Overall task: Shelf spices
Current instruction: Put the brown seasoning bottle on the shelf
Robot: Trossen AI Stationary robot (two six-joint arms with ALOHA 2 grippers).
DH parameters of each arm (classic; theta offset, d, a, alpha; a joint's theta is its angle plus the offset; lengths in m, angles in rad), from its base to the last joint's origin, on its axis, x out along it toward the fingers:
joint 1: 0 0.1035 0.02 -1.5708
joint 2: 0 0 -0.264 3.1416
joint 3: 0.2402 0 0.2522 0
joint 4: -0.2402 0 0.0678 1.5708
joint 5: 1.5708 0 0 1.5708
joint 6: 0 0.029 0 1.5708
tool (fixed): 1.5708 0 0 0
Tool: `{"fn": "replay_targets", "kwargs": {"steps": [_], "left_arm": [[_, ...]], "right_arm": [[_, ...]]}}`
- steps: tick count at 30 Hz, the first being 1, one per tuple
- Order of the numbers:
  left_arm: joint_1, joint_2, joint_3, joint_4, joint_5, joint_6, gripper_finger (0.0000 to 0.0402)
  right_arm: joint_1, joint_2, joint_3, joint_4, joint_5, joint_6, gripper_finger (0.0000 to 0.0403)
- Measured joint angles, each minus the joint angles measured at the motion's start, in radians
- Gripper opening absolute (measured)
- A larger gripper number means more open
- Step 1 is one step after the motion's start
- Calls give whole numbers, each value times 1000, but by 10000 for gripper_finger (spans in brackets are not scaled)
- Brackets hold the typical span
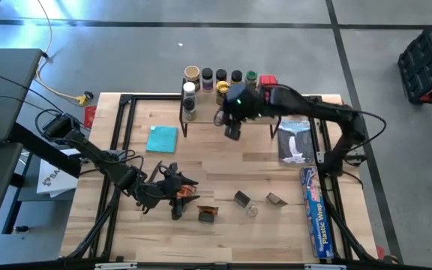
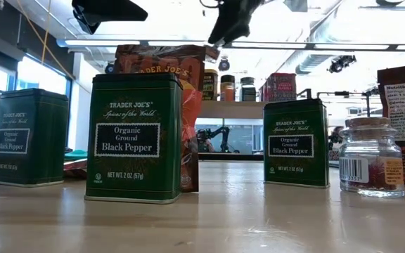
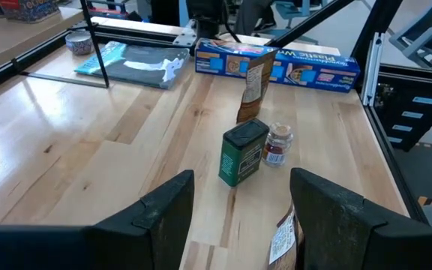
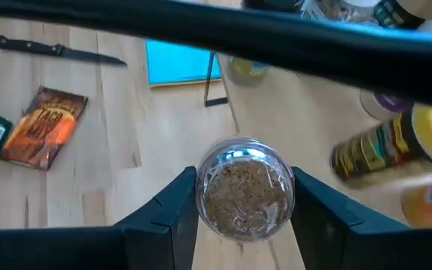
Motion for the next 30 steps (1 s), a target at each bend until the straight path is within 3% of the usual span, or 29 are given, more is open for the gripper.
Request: {"fn": "replay_targets", "kwargs": {"steps": [3,12,22,30], "left_arm": [[0,0,0,-4,0,1,215],[0,0,0,-7,0,1,215],[0,0,0,-7,-1,1,215],[0,0,0,-7,-2,1,215]], "right_arm": [[-50,77,86,-13,-63,-23,158],[-149,281,284,-63,-115,-46,158],[-158,362,302,-36,-137,-43,158],[-158,385,302,-6,-89,-32,184]]}}
